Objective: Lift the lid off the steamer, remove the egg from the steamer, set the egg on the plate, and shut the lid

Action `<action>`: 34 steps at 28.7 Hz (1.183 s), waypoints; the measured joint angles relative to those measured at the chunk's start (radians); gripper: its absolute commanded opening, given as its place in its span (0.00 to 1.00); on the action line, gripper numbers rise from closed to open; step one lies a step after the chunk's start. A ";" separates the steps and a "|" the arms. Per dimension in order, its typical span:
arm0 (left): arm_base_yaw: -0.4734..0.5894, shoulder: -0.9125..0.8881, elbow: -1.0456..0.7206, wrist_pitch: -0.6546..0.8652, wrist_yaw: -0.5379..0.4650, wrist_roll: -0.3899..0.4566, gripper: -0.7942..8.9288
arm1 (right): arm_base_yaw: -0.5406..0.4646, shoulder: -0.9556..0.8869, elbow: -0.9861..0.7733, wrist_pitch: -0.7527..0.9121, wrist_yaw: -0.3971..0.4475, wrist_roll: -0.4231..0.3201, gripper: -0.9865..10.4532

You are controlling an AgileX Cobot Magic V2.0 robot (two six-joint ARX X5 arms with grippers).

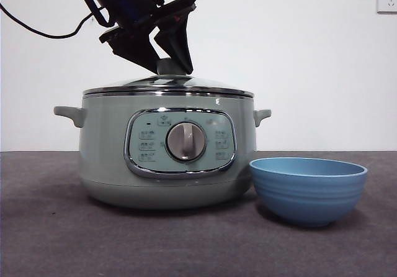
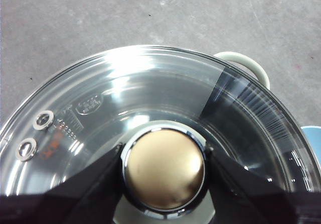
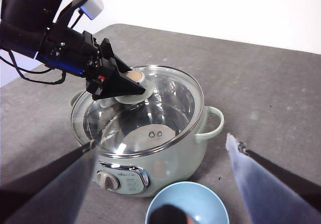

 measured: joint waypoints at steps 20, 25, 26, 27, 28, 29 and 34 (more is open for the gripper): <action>0.000 -0.017 0.016 -0.080 0.000 -0.008 0.54 | 0.000 0.000 0.000 -0.001 0.000 0.000 0.47; 0.000 -0.071 0.016 -0.081 0.000 -0.008 0.54 | 0.000 0.000 0.000 -0.001 0.000 0.000 0.47; 0.000 -0.086 0.016 -0.083 0.001 -0.008 0.54 | 0.000 0.000 0.000 -0.001 0.000 0.000 0.47; 0.000 -0.102 0.016 -0.088 0.001 -0.008 0.54 | 0.000 0.000 0.000 -0.001 0.000 0.000 0.47; 0.000 -0.115 0.016 -0.093 0.001 -0.008 0.54 | 0.000 0.000 0.000 -0.001 0.000 0.000 0.47; 0.000 -0.131 0.016 -0.100 0.001 -0.008 0.54 | 0.000 0.000 0.000 -0.001 0.000 0.000 0.47; 0.000 -0.229 0.016 -0.180 0.005 -0.008 0.54 | 0.000 0.000 0.000 -0.017 0.000 0.000 0.47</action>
